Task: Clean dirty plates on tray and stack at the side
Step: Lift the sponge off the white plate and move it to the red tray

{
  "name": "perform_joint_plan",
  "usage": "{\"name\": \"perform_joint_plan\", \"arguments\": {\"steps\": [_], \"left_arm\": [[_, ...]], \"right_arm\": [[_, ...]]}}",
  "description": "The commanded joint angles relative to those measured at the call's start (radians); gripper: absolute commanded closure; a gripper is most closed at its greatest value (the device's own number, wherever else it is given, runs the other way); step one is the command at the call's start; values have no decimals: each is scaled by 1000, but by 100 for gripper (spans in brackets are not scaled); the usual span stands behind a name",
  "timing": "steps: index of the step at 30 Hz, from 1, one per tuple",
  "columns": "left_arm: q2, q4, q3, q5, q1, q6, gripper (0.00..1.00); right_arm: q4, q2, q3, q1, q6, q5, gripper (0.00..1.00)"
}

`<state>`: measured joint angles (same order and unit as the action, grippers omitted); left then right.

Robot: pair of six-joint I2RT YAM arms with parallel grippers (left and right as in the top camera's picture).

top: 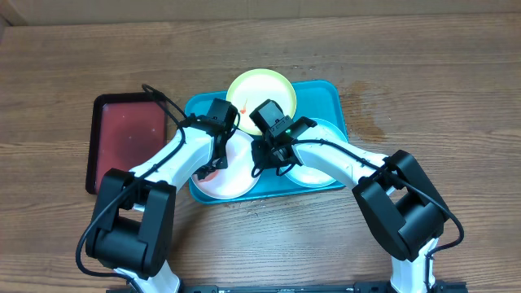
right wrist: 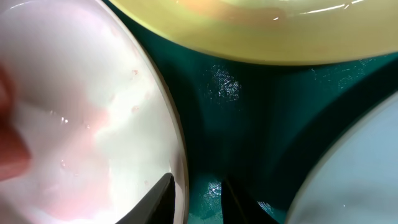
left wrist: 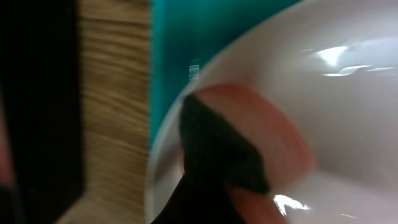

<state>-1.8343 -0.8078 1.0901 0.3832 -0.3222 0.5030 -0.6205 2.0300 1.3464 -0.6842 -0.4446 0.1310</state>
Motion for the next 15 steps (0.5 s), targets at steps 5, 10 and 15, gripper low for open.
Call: {"name": "perform_joint_plan", "arguments": {"steps": [5,10,15], "left_arm": [[-27,-126,86,109,8,18,96],[-20,-125,148,-139,7,17,96],[-21,-38,129,-468,7,-49,96]], "right_arm": [[3,9,-11,-2,-1,1,73],[4,9,-11,-2,-1,1,73],[5,9,-11,-2,-1,1,73]]}}
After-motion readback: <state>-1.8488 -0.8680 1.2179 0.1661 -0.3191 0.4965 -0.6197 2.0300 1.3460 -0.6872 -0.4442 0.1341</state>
